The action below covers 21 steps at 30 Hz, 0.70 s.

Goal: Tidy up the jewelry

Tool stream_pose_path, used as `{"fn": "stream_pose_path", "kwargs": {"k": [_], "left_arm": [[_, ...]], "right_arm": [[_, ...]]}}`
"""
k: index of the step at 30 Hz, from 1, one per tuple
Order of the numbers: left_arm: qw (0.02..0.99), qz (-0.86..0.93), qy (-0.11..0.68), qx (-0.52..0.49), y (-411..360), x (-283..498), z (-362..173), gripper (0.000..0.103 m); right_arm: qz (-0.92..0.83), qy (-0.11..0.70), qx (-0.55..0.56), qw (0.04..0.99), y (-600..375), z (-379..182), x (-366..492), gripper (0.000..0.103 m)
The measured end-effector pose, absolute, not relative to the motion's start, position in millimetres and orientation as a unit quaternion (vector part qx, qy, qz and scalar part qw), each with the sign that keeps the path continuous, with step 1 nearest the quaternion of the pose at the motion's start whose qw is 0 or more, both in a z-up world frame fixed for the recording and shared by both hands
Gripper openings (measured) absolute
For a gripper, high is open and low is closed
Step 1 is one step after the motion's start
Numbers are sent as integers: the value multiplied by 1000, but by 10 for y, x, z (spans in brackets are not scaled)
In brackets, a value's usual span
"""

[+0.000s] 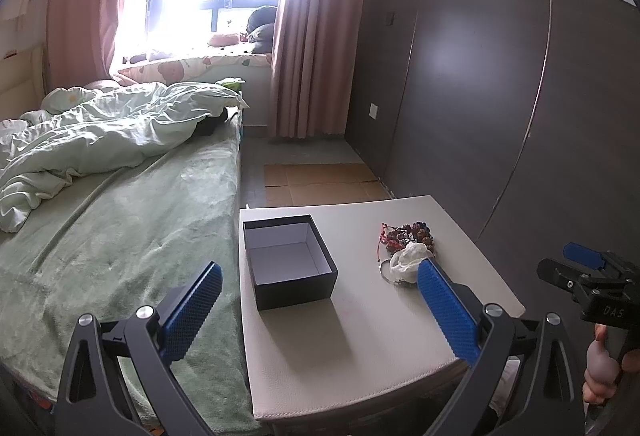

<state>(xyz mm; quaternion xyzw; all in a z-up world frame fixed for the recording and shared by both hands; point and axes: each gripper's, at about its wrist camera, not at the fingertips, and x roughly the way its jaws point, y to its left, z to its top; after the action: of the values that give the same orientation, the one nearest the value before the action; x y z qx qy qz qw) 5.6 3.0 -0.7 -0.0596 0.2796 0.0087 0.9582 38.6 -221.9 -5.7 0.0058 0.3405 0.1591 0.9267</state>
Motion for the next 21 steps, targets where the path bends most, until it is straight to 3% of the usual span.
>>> {"fn": "stream_pose_path", "kwargs": {"k": [21], "left_arm": [[958,3,281,-57,29,88,-24,95]], "right_arm": [[148,340,7,929,-2256,-67,436,95]]}}
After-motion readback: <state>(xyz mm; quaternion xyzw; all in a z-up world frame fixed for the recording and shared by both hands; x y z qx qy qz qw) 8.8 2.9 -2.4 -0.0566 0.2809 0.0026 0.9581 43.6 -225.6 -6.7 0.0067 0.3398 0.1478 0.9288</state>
